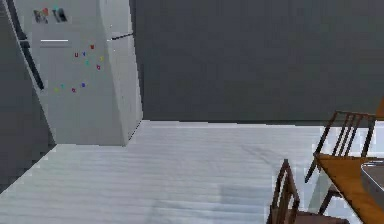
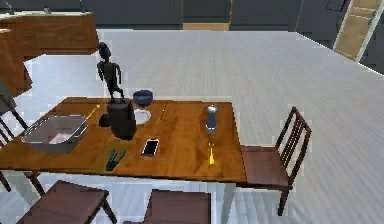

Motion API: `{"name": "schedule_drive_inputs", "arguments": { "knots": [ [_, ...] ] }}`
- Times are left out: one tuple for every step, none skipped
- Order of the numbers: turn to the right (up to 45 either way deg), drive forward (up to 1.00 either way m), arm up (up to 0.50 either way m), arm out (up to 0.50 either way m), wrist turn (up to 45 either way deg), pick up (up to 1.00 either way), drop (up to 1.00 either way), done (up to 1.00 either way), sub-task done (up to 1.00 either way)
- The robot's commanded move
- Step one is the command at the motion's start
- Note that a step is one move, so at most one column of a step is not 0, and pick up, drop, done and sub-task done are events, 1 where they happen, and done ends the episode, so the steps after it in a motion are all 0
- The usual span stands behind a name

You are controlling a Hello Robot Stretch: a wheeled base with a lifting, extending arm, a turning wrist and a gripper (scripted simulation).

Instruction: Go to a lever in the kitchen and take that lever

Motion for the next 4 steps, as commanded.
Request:
{"name": "schedule_drive_inputs", "arguments": {
  "knots": [
    [0.0,0.05,0.00,0.00,0.0,0.00,0.00,0.00,0.00],
    [-18.0,0.00,0.00,0.00,0.0,0.00,0.00,0.00,0.00],
    [-3.0,0.00,0.00,0.00,0.0,0.00,0.00,0.00,0.00],
    [45.0,0.00,0.00,0.00,0.0,0.00,0.00,0.00,0.00]
  ]
}}
